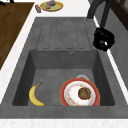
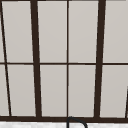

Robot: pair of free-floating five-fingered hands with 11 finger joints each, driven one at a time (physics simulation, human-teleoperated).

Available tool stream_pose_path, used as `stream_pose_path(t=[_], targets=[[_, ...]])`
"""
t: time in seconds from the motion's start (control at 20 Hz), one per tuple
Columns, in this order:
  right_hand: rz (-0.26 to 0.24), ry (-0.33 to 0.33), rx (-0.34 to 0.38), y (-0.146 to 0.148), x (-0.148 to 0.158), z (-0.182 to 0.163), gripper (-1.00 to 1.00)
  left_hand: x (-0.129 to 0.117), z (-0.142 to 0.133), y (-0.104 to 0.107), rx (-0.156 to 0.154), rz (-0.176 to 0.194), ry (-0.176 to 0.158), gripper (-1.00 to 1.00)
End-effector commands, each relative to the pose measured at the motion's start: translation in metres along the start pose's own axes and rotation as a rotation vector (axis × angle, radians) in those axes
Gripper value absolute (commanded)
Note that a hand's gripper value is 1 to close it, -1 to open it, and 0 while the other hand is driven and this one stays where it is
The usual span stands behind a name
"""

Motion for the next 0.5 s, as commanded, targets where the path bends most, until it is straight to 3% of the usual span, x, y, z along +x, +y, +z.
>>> stream_pose_path(t=[0.0,0.45], targets=[[-0.045,-0.022,0.086,0.0121,-0.0103,-0.0111,1.00,0.0000,0.0000,0.0000,0.000,0.000,0.000,0.00],[-0.062,-0.027,0.089,0.0123,-0.0118,-0.0119,1.00,0.0000,0.0000,0.0000,0.000,0.000,0.000,0.00]])
